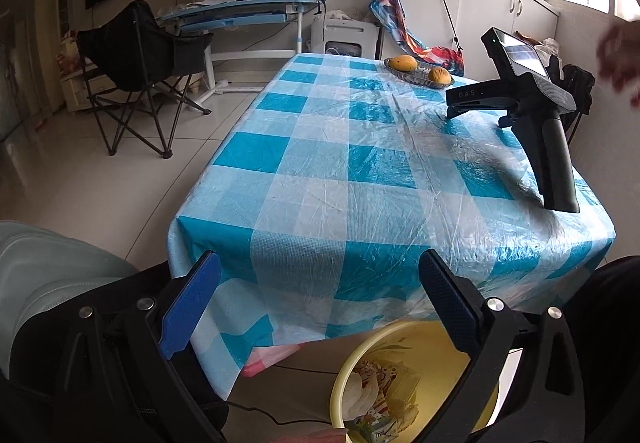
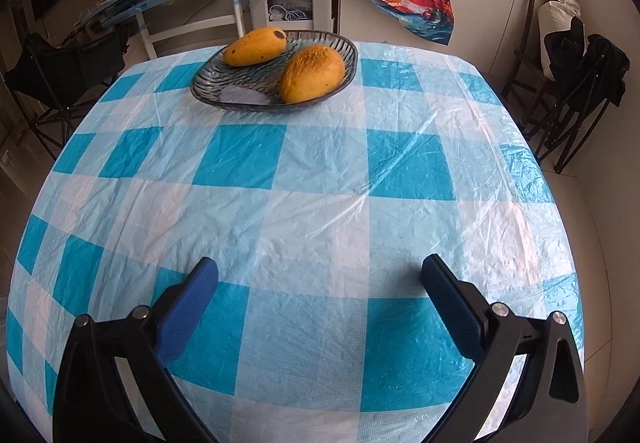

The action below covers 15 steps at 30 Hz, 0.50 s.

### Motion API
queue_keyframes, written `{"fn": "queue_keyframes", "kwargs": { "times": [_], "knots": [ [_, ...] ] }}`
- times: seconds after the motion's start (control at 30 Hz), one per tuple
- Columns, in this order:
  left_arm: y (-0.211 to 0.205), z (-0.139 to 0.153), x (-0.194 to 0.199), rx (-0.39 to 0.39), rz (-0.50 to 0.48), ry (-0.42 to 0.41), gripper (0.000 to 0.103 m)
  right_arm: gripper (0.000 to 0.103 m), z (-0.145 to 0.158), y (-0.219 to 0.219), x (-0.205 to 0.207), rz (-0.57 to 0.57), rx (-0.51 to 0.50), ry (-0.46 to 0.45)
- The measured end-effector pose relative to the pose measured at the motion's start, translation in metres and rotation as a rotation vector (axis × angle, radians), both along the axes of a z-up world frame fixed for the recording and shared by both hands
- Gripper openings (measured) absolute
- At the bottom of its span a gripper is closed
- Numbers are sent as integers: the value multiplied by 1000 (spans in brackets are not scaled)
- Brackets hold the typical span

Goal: Collect trash

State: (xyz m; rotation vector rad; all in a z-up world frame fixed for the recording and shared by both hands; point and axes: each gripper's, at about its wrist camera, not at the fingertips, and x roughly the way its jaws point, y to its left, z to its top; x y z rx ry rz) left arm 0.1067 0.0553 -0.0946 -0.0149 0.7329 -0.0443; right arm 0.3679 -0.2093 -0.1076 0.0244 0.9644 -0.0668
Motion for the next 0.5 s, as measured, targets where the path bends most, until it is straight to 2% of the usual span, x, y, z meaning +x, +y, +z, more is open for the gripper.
{"fn": "queue_keyframes", "kwargs": {
  "times": [0.23, 0.5],
  "knots": [
    [-4, -5, 0, 26, -12, 10, 96, 97, 0, 0, 0, 0, 0, -1],
    [3, -11, 7, 1, 19, 37, 96, 97, 0, 0, 1, 0, 0, -1]
  ]
}}
